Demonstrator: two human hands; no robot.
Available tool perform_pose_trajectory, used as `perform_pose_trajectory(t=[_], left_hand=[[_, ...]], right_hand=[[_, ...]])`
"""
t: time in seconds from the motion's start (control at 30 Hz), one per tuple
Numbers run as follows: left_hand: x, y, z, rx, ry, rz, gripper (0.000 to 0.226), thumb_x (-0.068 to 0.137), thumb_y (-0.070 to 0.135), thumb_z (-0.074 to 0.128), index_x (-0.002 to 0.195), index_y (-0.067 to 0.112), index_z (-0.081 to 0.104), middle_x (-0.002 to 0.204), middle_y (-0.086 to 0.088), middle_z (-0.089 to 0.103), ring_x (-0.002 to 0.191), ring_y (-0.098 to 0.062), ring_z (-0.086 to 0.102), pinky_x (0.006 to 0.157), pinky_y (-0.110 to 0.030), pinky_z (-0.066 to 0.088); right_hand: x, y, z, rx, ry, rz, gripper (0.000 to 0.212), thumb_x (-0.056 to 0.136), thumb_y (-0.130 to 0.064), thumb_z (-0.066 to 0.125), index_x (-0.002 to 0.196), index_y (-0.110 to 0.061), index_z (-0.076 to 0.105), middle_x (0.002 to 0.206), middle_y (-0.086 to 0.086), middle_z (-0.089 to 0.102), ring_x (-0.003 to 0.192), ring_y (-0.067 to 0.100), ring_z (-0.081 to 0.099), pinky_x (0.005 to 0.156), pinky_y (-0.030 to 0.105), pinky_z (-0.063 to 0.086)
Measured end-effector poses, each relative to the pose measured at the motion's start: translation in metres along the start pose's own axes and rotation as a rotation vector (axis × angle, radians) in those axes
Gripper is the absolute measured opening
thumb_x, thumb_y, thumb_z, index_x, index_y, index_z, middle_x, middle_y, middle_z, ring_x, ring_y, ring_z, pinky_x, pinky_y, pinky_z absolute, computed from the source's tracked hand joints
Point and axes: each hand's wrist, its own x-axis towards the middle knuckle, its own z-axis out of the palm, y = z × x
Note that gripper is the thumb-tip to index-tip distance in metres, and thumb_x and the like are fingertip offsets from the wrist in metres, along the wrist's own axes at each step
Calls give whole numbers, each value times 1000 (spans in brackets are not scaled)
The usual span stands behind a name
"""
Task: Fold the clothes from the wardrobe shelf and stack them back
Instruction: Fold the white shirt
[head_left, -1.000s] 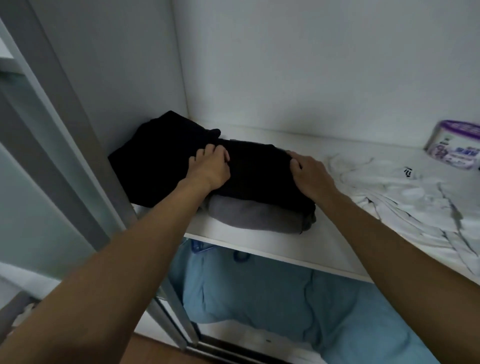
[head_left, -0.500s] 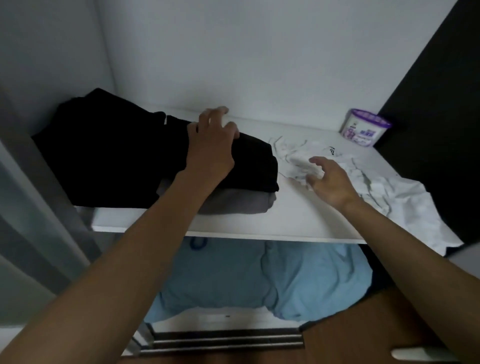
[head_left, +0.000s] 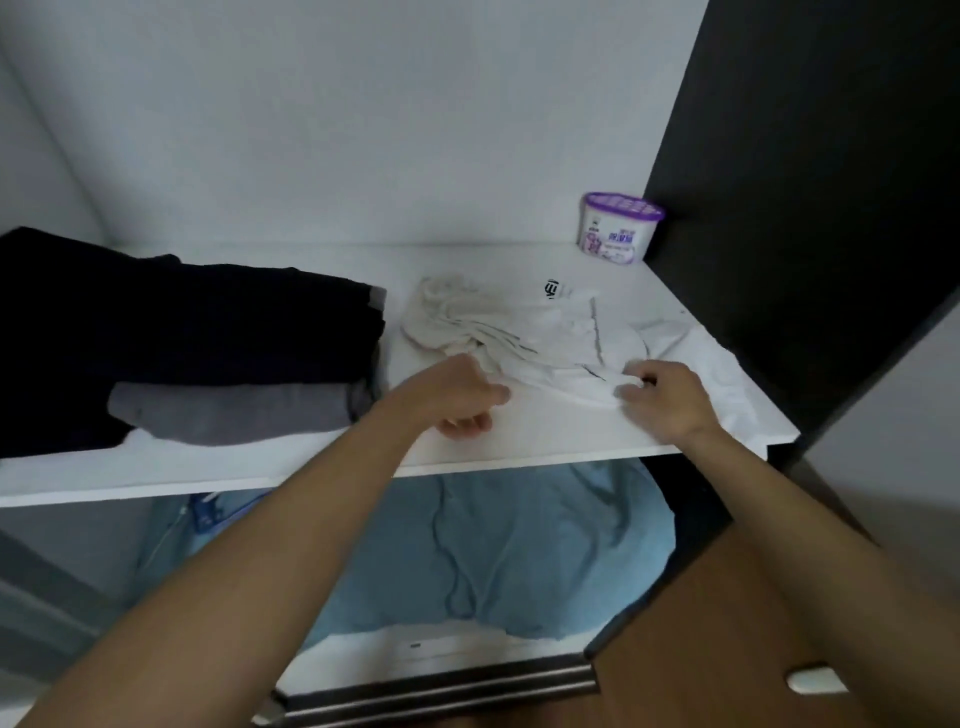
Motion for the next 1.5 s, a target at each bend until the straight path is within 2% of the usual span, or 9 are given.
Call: perform_pose_trajectory(t=[0.17,0.3,0.4,0.53,0.67,0.87,1.17,1.27,1.5], left_hand=[[16,29,43,-606,37,-179,47,91,50,65,107,6,67,91,-16,77,79,-29,75,66,-37,62],[22,35,70,-790,256,-179,40,91,31,70,120,2,64,111,-10,70,101,-24,67,93,-34,54],[3,29,81,-833,351,-158,20,91,3,60,110,-3,63,93,-14,64,82,-24,64,77,-33,53],[-43,15,79,-737,332,4,22,86,-8,55,94,8,70,77,-3,74,70,-14,72,58,-23,55],[-100,-17,81,-698,230,88,31,87,-9,56,107,10,70,103,-9,75,97,-24,72,80,-33,58],[-195,-96,91,-729,161,116,35,83,-14,56,88,14,77,97,-13,75,96,-28,71,91,-43,54],[-303,-268,121,-360,-114,-150,30,87,14,68,114,26,65,110,4,72,104,-16,66,82,-29,57],[-319,-284,133,-541,16,-152,46,86,8,62,121,36,56,128,6,61,119,-19,58,104,-41,50],[-343,-256,146,-847,13,54,19,80,45,62,91,51,76,102,16,75,99,-11,70,75,-21,57]], right_hand=[[-55,7,-11,307,-380,-378,13,81,-7,70,83,-20,73,78,-15,69,70,1,61,66,9,41],[-103,13,-3,388,-589,-424,10,73,-12,63,77,-18,70,73,-3,66,62,1,52,60,17,39],[-125,25,-3,347,-706,-405,13,85,-13,67,88,-23,74,84,-2,72,75,13,65,70,25,49],[-133,43,-23,531,-755,-166,10,83,-23,80,91,-28,79,95,0,78,89,19,73,84,29,57],[-140,46,-19,997,-140,295,26,82,-45,72,90,-22,78,97,4,76,90,22,72,82,33,55],[-220,0,48,1510,-721,445,62,88,-58,61,135,-18,61,133,11,65,122,27,63,91,39,56],[-352,-60,77,930,-516,109,22,88,-15,70,109,-22,72,104,0,77,97,17,74,76,29,58],[-379,-69,73,832,-559,65,25,77,-11,67,89,-30,79,95,1,78,90,19,75,68,28,59],[-408,-69,75,762,-435,182,18,77,-9,66,86,-23,74,89,4,77,87,25,74,79,40,58]])
